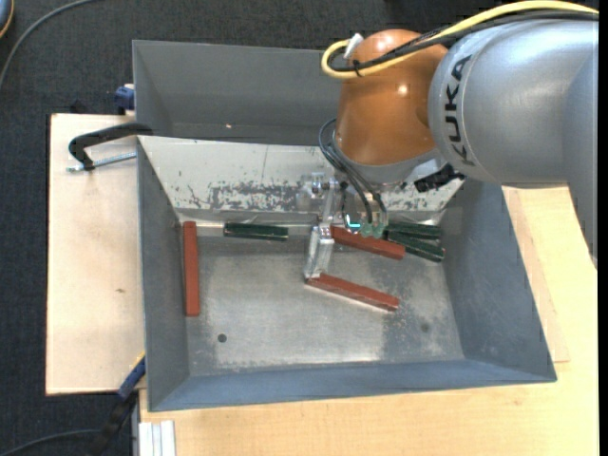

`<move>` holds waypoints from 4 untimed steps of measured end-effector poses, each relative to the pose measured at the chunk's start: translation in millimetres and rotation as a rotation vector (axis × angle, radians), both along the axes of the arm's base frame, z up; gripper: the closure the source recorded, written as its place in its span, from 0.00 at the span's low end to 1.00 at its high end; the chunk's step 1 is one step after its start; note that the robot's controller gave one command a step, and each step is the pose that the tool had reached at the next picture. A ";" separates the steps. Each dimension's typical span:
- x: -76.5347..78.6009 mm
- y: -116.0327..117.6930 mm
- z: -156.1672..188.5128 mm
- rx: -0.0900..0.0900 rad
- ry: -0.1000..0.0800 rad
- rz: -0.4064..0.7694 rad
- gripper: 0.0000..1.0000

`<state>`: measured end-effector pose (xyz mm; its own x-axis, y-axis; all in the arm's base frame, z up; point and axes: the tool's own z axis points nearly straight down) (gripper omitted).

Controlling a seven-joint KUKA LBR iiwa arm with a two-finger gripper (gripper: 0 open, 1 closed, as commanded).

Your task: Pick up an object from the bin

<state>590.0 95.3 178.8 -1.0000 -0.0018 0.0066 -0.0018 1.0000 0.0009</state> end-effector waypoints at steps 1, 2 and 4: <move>-48.8 -84.0 -24.4 -0.003 -0.004 -0.246 0.00; -33.1 -51.9 -112.7 0.000 -0.001 -0.190 0.00; -34.6 -41.0 -108.1 0.000 -0.006 -0.289 1.00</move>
Offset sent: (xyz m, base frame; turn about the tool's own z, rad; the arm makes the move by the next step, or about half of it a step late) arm -0.0487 -0.0825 -0.0245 0.2438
